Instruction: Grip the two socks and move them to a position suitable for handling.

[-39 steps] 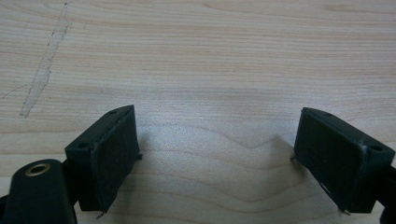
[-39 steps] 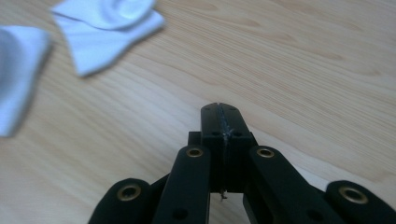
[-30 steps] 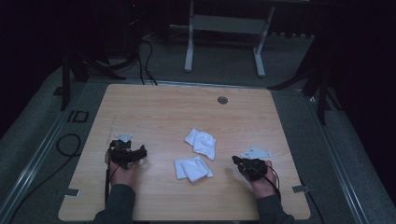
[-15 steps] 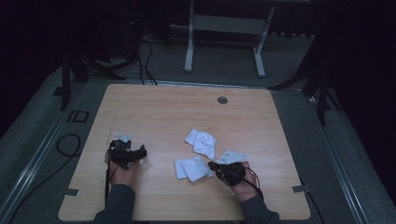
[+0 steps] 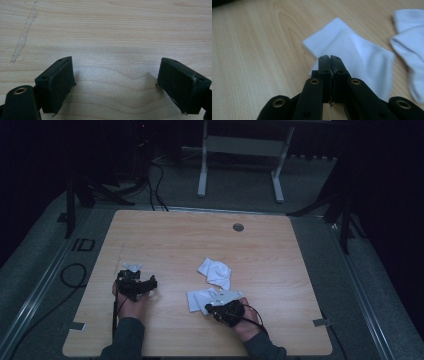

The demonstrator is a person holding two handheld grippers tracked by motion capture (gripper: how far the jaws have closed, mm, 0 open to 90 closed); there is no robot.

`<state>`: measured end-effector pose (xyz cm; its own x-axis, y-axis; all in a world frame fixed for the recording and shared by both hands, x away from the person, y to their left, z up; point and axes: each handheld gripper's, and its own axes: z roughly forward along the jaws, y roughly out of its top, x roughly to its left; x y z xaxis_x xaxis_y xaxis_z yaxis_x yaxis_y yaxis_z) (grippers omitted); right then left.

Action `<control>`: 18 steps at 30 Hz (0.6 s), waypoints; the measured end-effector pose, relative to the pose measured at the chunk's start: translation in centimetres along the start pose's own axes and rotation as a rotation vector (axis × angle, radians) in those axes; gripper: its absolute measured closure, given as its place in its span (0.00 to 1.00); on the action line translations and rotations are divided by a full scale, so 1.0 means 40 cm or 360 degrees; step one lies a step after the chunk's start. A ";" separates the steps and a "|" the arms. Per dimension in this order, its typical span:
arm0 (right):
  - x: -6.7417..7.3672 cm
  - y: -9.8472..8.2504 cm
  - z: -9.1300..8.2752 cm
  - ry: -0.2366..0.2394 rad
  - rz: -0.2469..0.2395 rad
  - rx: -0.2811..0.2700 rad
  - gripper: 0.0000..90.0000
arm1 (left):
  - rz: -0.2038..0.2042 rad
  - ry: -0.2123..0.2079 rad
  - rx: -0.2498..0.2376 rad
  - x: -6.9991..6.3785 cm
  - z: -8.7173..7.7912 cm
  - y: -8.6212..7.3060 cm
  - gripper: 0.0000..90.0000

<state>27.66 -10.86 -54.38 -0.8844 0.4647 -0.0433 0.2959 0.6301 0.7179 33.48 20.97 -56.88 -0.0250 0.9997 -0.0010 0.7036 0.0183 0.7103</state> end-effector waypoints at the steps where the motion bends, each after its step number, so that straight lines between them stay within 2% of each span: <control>1: 0.004 0.003 0.007 0.0009 -0.0010 0.0011 0.97 | -0.0001 0.0000 -0.0001 0.000 0.000 0.000 0.15; 6: 0.008 0.018 0.052 0.0033 -0.0016 0.0048 0.97 | 0.0000 0.0000 0.0000 0.000 0.000 0.000 0.15; 14: 0.005 0.049 0.092 0.0050 0.0021 0.0048 0.98 | 0.0000 0.0000 0.0000 0.000 0.000 0.000 0.15; 18: 0.002 0.064 0.108 0.0050 0.0013 0.0048 0.98 | -0.0002 0.0000 -0.0001 0.000 0.000 0.000 0.15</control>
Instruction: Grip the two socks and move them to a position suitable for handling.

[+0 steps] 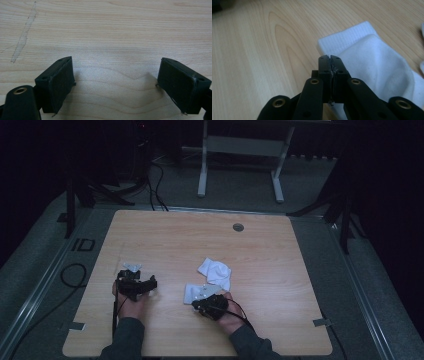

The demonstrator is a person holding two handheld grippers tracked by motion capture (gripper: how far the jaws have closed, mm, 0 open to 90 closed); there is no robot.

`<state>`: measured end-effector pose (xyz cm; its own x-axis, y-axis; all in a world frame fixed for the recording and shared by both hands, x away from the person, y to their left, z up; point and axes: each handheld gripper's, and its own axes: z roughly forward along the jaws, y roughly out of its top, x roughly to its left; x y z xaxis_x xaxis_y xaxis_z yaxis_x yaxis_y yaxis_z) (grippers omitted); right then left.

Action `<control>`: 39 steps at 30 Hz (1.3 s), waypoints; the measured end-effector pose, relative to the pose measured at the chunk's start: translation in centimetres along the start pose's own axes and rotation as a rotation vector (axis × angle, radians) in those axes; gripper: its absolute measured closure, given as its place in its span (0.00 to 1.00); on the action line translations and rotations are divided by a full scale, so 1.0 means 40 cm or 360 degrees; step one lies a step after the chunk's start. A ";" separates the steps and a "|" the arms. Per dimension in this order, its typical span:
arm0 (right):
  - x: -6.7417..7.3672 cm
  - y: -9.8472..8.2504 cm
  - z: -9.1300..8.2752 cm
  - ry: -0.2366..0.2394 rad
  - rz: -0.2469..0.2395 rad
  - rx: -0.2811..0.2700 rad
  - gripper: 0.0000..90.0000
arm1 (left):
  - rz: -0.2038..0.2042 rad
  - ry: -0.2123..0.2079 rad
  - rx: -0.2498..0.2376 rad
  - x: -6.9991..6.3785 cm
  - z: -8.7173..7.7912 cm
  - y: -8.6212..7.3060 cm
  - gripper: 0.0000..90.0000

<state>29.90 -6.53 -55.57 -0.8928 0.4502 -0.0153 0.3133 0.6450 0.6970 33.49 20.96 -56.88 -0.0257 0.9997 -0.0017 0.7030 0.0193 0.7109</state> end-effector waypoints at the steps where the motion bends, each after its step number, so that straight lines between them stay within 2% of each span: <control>1: -0.001 0.005 0.005 0.0000 -0.0006 0.0003 0.98 | 0.0000 0.0000 0.0000 0.000 0.000 0.000 0.15; 3: -0.004 0.015 0.012 0.0002 0.0004 0.0000 0.97 | 0.0001 0.0000 0.0001 0.000 0.000 0.000 0.15; 4: -0.011 0.027 0.002 0.0042 0.0055 -0.0050 0.95 | 0.0001 0.0000 0.0001 0.000 0.000 0.000 0.15; 6: -0.016 0.034 -0.010 0.0025 0.0058 -0.0080 0.94 | 0.0002 0.0000 0.0001 0.000 0.000 0.000 0.15; 9: -0.045 0.048 -0.058 -0.0065 0.0083 -0.0128 0.91 | 0.0001 0.0000 0.0000 0.000 0.000 0.000 0.15; 10: -0.072 0.050 -0.088 -0.0119 0.0128 -0.0142 0.87 | 0.0001 0.0000 -0.0001 0.000 0.000 0.000 0.15; 12: -0.096 0.047 -0.111 -0.0162 0.0165 -0.0147 0.81 | 0.0001 0.0000 -0.0001 0.000 0.000 0.000 0.15; 13: -0.096 0.047 -0.111 -0.0162 0.0165 -0.0147 0.81 | 0.0001 0.0000 0.0000 0.000 0.000 0.000 0.15; 14: -0.113 0.040 -0.125 -0.0177 0.0204 -0.0132 0.76 | 0.0001 0.0000 0.0000 0.000 0.000 0.000 0.15; 17: -0.121 0.032 -0.127 -0.0183 0.0226 -0.0106 0.72 | 0.0001 0.0000 0.0000 0.000 0.000 0.000 0.15; 18: -0.120 0.025 -0.121 -0.0165 0.0241 -0.0073 0.69 | 0.0000 0.0000 0.0000 0.000 0.000 0.000 0.15; 22: -0.113 0.017 -0.104 -0.0149 0.0259 -0.0031 0.63 | 0.0001 0.0000 0.0000 0.000 0.000 0.000 0.15; 25: -0.111 0.013 -0.090 -0.0137 0.0294 0.0008 0.63 | 0.0001 0.0000 -0.0001 0.000 0.000 0.000 0.15; 26: -0.109 0.008 -0.069 -0.0128 0.0304 0.0069 0.72 | 0.0001 0.0000 -0.0001 0.000 0.000 0.000 0.15; 29: -0.105 0.006 -0.063 -0.0119 0.0294 0.0089 0.91 | 0.0001 0.0000 -0.0001 0.000 0.000 0.000 0.15; 30: -0.100 0.008 -0.067 -0.0139 0.0287 0.0079 0.96 | 0.0001 0.0000 0.0000 0.000 0.000 0.000 0.15; 36: -0.078 0.038 -0.136 -0.0193 0.0223 -0.0072 0.98 | 0.0011 -0.0009 0.0003 -0.001 0.000 0.001 0.15; 39: -0.079 0.046 -0.163 -0.0214 0.0208 -0.0102 0.98 | 0.0012 -0.0010 0.0004 -0.001 0.000 0.001 0.15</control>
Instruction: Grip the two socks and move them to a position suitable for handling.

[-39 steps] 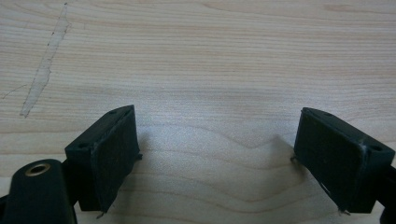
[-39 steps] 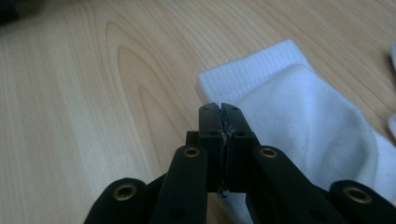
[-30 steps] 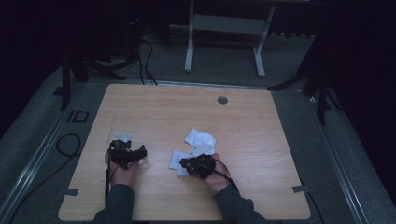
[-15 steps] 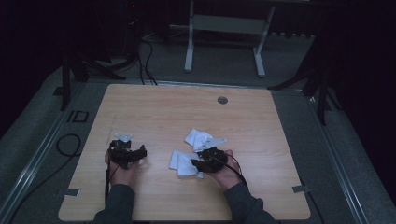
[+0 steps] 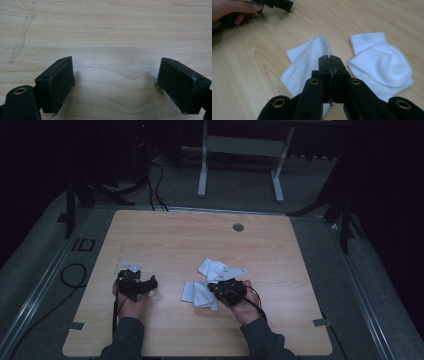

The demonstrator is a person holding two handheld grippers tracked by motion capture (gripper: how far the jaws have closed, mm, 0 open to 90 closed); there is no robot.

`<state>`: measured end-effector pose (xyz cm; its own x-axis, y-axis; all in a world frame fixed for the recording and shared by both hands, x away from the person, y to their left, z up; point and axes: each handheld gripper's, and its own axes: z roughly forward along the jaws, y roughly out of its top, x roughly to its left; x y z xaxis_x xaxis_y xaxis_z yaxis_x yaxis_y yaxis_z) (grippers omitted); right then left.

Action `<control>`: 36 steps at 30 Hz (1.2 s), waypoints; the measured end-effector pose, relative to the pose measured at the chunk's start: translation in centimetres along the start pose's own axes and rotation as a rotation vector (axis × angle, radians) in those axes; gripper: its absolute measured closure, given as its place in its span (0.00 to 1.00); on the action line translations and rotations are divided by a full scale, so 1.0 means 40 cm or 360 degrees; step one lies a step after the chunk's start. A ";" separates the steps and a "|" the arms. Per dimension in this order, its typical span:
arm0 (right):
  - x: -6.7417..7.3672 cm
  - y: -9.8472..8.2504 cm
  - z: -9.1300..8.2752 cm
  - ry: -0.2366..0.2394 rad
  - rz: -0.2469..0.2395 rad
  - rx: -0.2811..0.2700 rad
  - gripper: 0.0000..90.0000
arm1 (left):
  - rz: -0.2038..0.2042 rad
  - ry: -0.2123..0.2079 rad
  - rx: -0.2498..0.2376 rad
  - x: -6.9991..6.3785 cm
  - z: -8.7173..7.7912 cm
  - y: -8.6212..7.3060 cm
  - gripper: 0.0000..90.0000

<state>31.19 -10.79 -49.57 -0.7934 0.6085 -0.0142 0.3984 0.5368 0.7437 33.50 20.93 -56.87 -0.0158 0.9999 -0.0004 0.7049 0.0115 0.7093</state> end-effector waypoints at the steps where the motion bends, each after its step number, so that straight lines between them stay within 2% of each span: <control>1: -0.003 0.002 -0.010 -0.0006 -0.0001 -0.0010 0.98 | 0.0000 0.0000 0.0000 0.000 0.000 0.000 0.15; 6: -0.022 -0.004 -0.038 -0.0047 -0.0003 -0.0011 0.98 | -0.0001 0.0000 0.0000 0.000 0.000 0.000 0.15; 10: -0.048 -0.018 -0.068 -0.0082 0.0021 -0.0020 0.98 | -0.0001 0.0000 -0.0001 0.000 0.000 0.000 0.15; 16: -0.070 -0.042 -0.108 -0.0121 0.0051 -0.0023 0.98 | 0.0000 0.0000 0.0000 0.000 0.000 0.000 0.15; 19: -0.088 -0.072 -0.134 -0.0149 0.0093 -0.0021 0.98 | 0.0000 0.0000 0.0000 0.000 0.000 0.000 0.15; 27: -0.131 -0.118 -0.170 -0.0197 0.0187 -0.0012 0.98 | 0.0000 0.0000 0.0000 0.000 0.000 0.000 0.15; 30: -0.130 -0.127 -0.189 -0.0195 0.0206 -0.0011 0.97 | -0.0001 0.0000 0.0000 0.000 0.000 0.000 0.15; 36: -0.106 -0.147 -0.221 -0.0195 0.0166 0.0003 0.97 | 0.0000 0.0000 0.0000 0.000 0.000 0.000 0.15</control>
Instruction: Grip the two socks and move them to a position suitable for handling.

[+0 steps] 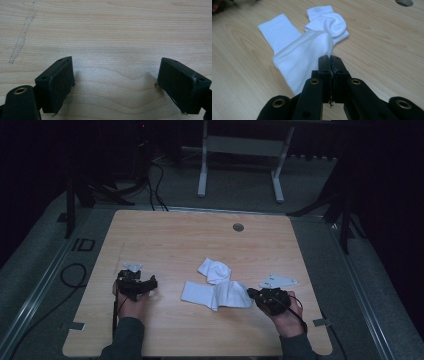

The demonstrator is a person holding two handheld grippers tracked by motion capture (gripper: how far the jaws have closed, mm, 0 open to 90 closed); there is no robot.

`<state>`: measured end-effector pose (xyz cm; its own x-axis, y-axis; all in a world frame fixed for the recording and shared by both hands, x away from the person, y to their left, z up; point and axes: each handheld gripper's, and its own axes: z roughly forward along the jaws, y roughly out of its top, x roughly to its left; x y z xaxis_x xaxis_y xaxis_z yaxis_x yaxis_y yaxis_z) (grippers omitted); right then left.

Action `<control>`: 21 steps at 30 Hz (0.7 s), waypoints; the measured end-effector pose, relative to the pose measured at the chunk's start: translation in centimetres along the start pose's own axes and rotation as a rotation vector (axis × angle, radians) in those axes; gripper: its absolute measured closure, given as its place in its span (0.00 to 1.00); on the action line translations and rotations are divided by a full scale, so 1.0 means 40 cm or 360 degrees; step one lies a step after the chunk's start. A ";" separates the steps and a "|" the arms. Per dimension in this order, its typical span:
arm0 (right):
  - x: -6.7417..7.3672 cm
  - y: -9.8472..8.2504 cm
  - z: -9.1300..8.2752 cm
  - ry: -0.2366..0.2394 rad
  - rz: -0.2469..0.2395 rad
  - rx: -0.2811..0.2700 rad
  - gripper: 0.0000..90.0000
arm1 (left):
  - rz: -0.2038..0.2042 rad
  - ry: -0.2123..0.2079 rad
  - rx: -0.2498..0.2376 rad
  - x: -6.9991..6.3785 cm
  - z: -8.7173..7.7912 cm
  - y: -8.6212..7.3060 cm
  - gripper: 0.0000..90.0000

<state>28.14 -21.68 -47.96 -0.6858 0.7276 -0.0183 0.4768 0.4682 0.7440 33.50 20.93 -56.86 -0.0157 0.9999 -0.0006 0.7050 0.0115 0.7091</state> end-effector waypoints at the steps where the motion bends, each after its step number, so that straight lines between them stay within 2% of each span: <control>1: -0.001 -0.003 -0.004 -0.0002 0.0007 0.0001 0.97 | 0.0000 0.0000 0.0000 0.000 0.000 0.000 0.15; 5: -0.011 -0.012 -0.018 0.0018 0.0048 -0.0008 0.97 | 0.0000 0.0000 0.0000 0.000 0.000 0.000 0.15; 9: -0.030 -0.024 -0.015 -0.0030 0.0050 0.0036 0.97 | 0.0000 0.0000 0.0000 0.000 0.000 0.000 0.15; 10: -0.041 -0.033 -0.005 -0.0091 0.0051 0.0088 0.94 | 0.0000 0.0000 0.0001 0.000 0.000 0.000 0.15; 14: -0.043 -0.041 0.005 -0.0200 0.0020 0.0107 0.86 | 0.0000 0.0000 0.0000 0.000 0.000 0.000 0.15; 18: -0.040 -0.039 0.008 -0.0200 0.0002 0.0083 0.87 | -0.0001 0.0001 0.0000 0.000 0.000 0.000 0.15; 21: -0.045 -0.052 0.040 -0.0161 -0.0007 0.0138 0.93 | -0.0001 0.0000 0.0000 0.000 0.000 0.000 0.15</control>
<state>29.27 -23.14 -50.54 -0.6311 0.7702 -0.0922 0.5226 0.5100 0.6832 33.50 20.93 -56.87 -0.0161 0.9999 -0.0007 0.7048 0.0118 0.7093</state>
